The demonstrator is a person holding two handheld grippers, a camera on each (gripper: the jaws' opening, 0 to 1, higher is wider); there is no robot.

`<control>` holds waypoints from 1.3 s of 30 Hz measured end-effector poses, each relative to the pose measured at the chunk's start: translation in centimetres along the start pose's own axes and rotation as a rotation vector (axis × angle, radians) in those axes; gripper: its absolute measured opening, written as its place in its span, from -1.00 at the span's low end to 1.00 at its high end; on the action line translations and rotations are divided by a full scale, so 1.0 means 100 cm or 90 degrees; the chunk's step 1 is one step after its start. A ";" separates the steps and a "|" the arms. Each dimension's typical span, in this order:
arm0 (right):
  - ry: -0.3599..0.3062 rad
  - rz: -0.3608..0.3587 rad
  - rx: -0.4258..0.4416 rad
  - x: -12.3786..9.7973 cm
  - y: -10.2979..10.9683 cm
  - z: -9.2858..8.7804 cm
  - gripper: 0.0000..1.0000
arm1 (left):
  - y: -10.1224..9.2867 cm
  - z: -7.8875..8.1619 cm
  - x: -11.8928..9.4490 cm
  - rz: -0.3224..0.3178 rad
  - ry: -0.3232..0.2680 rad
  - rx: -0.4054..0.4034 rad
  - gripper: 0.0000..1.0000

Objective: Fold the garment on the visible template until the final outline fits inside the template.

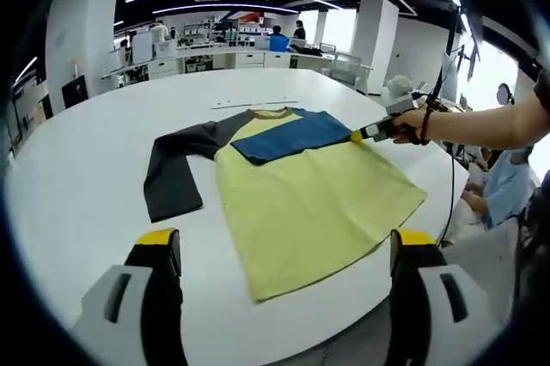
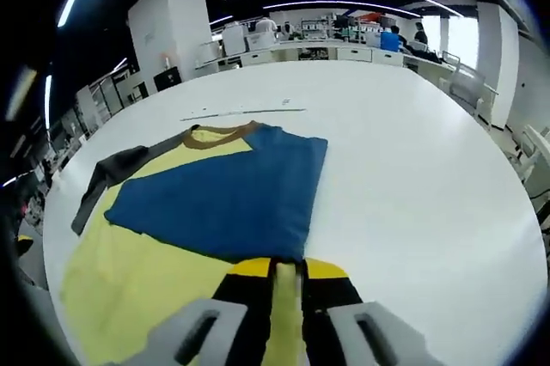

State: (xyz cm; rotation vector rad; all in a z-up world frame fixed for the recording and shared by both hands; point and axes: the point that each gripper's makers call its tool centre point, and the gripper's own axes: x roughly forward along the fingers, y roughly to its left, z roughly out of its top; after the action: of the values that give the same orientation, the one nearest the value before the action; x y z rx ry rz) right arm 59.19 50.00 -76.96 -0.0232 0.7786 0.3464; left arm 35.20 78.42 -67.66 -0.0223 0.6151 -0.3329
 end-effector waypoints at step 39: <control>0.021 -0.033 -0.093 -0.007 -0.057 -0.002 -1.00 | 0.022 -0.002 0.005 0.023 0.015 -0.009 0.91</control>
State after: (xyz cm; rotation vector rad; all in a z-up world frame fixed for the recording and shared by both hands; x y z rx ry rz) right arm 60.43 44.38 -77.20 -0.1867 0.7834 0.3546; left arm 36.09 80.33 -68.37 -0.0202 0.6409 -0.2946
